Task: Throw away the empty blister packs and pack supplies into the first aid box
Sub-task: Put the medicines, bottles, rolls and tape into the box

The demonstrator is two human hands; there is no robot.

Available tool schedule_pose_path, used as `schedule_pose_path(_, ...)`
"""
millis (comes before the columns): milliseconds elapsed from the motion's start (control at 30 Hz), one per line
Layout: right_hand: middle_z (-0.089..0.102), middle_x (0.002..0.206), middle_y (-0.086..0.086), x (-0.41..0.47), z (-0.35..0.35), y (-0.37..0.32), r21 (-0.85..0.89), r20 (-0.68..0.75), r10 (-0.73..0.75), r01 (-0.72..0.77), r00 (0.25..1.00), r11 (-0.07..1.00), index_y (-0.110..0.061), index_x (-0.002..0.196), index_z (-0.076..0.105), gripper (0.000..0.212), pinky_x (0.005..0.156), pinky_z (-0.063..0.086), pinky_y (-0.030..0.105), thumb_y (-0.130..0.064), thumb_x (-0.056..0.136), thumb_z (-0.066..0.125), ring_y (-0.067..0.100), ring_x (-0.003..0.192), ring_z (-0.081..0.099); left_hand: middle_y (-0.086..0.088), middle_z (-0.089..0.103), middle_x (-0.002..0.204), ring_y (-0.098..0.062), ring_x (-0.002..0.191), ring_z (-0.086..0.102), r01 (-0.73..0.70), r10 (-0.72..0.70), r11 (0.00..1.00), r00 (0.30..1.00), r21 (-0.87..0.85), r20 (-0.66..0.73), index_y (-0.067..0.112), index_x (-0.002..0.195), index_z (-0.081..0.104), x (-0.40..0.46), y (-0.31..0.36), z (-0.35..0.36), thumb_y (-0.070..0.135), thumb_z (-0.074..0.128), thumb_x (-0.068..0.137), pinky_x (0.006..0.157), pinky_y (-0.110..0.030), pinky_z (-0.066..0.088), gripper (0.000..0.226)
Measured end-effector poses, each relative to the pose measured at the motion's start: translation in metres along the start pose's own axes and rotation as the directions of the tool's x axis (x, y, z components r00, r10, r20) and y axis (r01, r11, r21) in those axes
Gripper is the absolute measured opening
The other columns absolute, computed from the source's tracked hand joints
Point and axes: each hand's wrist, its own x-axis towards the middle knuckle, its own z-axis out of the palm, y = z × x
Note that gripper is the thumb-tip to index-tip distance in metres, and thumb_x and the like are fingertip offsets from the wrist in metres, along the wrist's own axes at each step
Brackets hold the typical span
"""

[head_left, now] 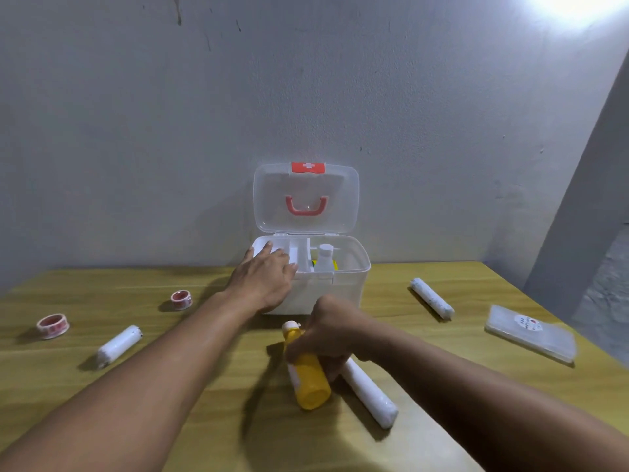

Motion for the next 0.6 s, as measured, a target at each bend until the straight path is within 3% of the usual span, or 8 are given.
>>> schedule_pose_path(133, 0.071, 0.074, 0.017, -0.013, -0.039, 0.005, 0.164, 0.015, 0.001, -0.003, 1.0, 0.986, -0.001, 0.088, 0.066, 0.036, 0.06, 0.061, 0.047, -0.024, 0.065, 0.082, 0.035, 0.064, 0.072, -0.01, 0.045, 0.145, -0.021, 0.148, 0.014, 0.02, -0.02, 1.0, 1.0, -0.015, 0.01, 0.006, 0.119, 0.053, -0.003, 0.006, -0.005, 0.032, 0.025, 0.1, 0.119, -0.043, 0.013, 0.042)
schedule_pose_path(233, 0.069, 0.089, 0.022, -0.022, -0.088, 0.005, 0.297, -0.147, -0.05, 0.092, 0.988, 0.95, -0.004, 0.108, 0.056, 0.04, 0.054, 0.061, 0.04, -0.012, 0.075, 0.077, 0.035, 0.071, 0.072, -0.012, 0.042, 0.146, -0.021, 0.149, 0.013, 0.024, -0.024, 0.999, 1.0, -0.035, 0.008, 0.004, 0.118, 0.051, -0.006, 0.014, -0.009, 0.025, 0.025, 0.101, 0.119, -0.042, 0.013, 0.038)
schedule_pose_path(300, 0.065, 0.096, 0.021, -0.02, -0.114, 0.005, 0.317, -0.282, -0.085, 0.177, 0.956, 0.932, -0.013, 0.117, 0.049, 0.053, 0.053, 0.06, 0.038, -0.008, 0.074, 0.078, 0.033, 0.07, 0.071, -0.013, 0.047, 0.139, -0.022, 0.148, 0.015, 0.017, -0.017, 0.999, 1.0, -0.052, 0.001, 0.005, 0.106, 0.051, -0.006, 0.018, -0.009, 0.021, 0.024, 0.1, 0.118, -0.042, 0.014, 0.032)
schedule_pose_path(400, 0.058, 0.103, 0.016, 0.001, -0.13, 0.006, 0.208, -0.45, -0.132, 0.248, 0.883, 0.946, -0.027, 0.12, 0.048, 0.061, 0.05, 0.059, 0.036, -0.007, 0.071, 0.078, 0.032, 0.069, 0.071, -0.012, 0.051, 0.129, -0.023, 0.146, 0.02, 0.009, -0.009, 0.997, 1.0, -0.074, 0.003, 0.011, 0.092, 0.045, -0.005, 0.021, -0.005, 0.019, 0.022, 0.098, 0.117, -0.042, 0.017, 0.025)
schedule_pose_path(467, 0.058, 0.102, 0.014, 0.017, -0.131, 0.007, 0.116, -0.508, -0.164, 0.255, 0.846, 0.96, -0.027, 0.117, 0.052, 0.056, 0.048, 0.059, 0.035, -0.007, 0.072, 0.076, 0.03, 0.068, 0.069, -0.011, 0.051, 0.131, -0.024, 0.145, 0.023, 0.008, -0.008, 0.998, 1.0, -0.057, 0.002, 0.011, 0.094, 0.046, -0.005, 0.023, -0.004, 0.022, 0.021, 0.1, 0.118, -0.041, 0.016, 0.028)
schedule_pose_path(600, 0.062, 0.102, 0.011, 0.045, -0.12, 0.015, -0.179, -0.464, -0.28, 0.221, 0.84, 0.959, -0.025, 0.119, 0.052, 0.05, 0.069, 0.056, 0.037, -0.013, 0.076, 0.074, 0.028, 0.083, 0.062, -0.01, 0.051, 0.135, -0.027, 0.14, 0.031, 0.003, -0.003, 1.0, 1.0, -0.024, -0.002, 0.011, 0.105, 0.052, -0.008, 0.025, -0.003, 0.026, 0.023, 0.101, 0.117, -0.04, 0.018, 0.033)
